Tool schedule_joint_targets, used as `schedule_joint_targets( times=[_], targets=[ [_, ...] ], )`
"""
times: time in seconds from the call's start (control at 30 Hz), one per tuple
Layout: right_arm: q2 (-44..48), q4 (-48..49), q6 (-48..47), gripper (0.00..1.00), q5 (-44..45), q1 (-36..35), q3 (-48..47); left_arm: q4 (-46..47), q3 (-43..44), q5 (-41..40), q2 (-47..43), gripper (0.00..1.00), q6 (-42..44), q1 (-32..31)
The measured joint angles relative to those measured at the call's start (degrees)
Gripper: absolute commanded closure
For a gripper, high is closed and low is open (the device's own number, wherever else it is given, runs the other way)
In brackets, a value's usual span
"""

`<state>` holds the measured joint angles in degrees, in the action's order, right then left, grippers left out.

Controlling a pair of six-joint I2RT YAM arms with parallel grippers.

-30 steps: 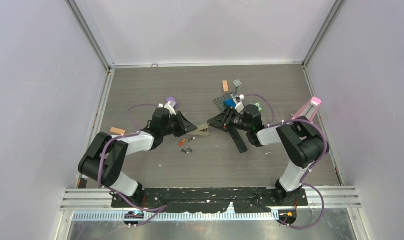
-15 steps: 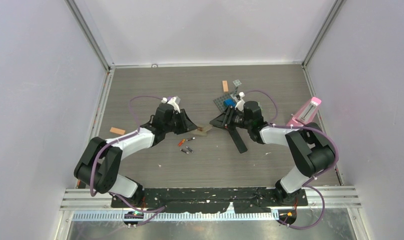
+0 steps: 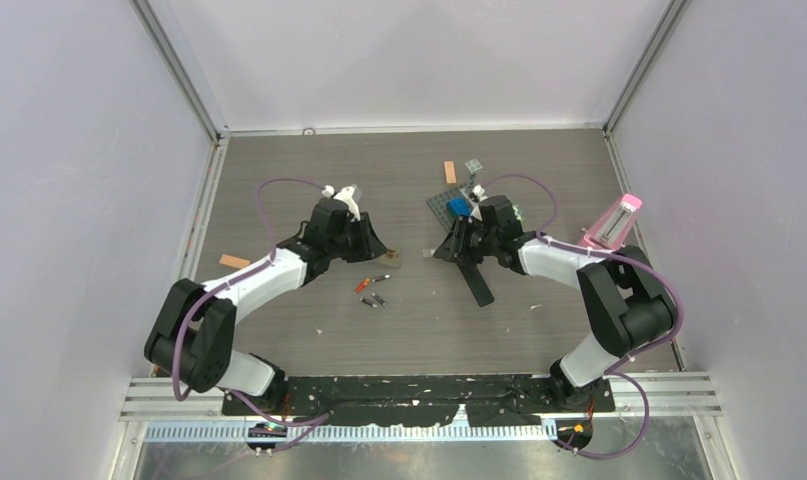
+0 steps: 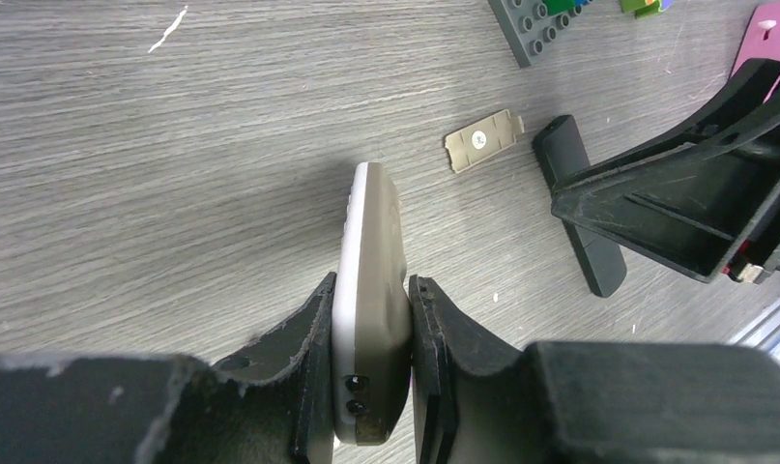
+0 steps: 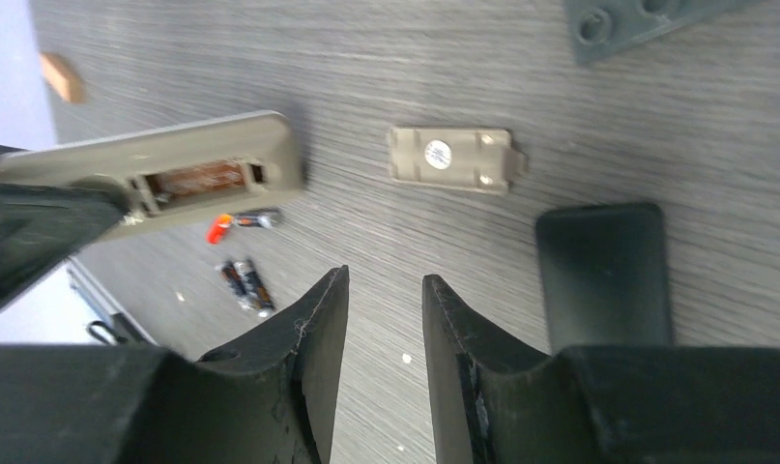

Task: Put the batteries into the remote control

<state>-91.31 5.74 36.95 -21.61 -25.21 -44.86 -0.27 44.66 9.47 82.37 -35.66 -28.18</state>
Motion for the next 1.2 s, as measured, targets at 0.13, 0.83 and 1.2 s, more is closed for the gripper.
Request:
schedule_joint_targets(
  times=[0.13,0.83,1.2],
  targets=[
    [0.1,-4.8,-3.1,0.59,1.5,0.1,0.0,-2.8,0.6,-0.3,-1.3,1.00,2.2,0.0],
    [20.6,-2.8,-17.8,0.03,-31.4,-2.1,-8.1,-44.5,32.0,32.8,-7.7,1.00,39.3,0.1],
    [20.2,-15.1,-28.0,0.12,-36.8,-13.0,-20.0,-58.8,42.3,42.8,-10.3,1.00,48.5,0.1]
  ],
)
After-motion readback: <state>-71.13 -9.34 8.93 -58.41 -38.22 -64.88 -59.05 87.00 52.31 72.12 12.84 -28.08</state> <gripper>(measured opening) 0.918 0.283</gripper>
